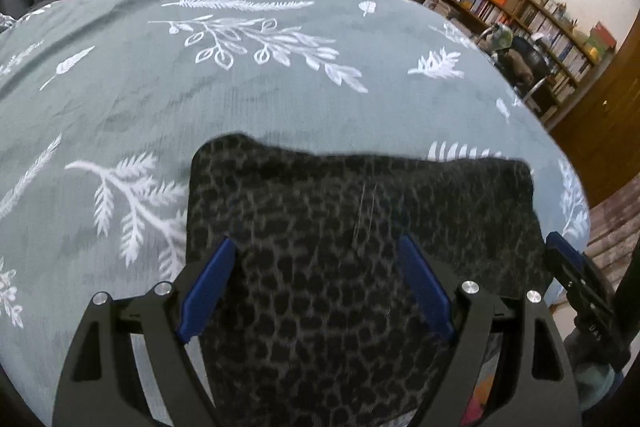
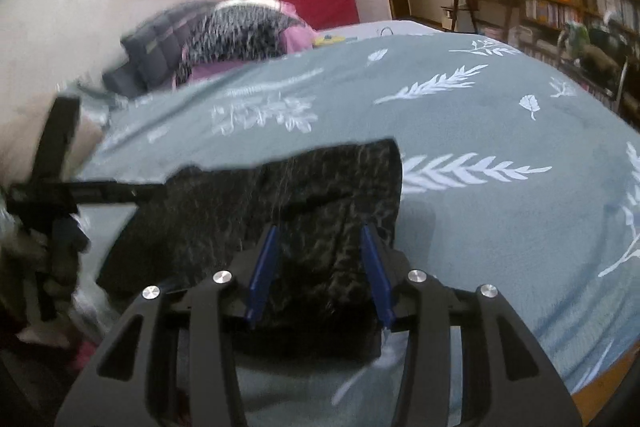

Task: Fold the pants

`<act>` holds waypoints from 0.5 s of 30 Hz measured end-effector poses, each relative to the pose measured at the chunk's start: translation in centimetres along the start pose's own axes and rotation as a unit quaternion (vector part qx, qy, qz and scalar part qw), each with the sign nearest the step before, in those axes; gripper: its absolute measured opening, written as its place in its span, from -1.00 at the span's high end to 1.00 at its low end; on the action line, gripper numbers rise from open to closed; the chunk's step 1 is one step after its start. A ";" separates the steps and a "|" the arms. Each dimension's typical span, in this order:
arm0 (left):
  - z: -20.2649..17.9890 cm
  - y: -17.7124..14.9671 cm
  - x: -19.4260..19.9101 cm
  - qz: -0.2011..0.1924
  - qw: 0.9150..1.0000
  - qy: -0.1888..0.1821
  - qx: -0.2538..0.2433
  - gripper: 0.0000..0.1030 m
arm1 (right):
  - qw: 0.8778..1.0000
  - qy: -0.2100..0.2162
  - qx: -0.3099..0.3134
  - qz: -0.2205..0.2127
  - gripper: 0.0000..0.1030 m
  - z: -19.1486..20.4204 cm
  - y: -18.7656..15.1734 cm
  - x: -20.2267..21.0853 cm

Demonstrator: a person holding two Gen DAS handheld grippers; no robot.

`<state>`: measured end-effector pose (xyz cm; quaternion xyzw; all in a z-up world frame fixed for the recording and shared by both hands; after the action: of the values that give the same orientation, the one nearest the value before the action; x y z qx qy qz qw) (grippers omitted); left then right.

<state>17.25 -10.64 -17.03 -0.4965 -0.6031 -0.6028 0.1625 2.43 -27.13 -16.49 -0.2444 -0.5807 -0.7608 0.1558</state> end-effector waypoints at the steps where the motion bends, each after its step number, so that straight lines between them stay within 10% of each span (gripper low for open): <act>1: 0.0 -0.3 -0.1 0.001 1.000 0.007 -0.005 -0.62 | 1.000 -0.013 0.008 0.008 0.14 0.0 -0.5 -0.3; 15: 0.6 -1.9 0.1 0.012 1.000 0.007 0.005 -0.68 | 0.998 -0.024 -0.014 0.053 0.07 -1.2 -2.8 -1.7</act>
<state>15.88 -9.67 -18.14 -0.4988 -0.5989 -0.6011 0.1769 2.20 -27.55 -19.95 -0.2951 -0.5601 -0.7532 0.1787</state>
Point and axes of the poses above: each gripper's, at about its wrist camera, not at the fingertips, and x roughly against the way its jaws point, z to its left, y to its top, the point moved 5 cm from there along -x, roughly the way its jaws point, and after that the axes turned 4 degrees about -z, right-handed, at the moved point
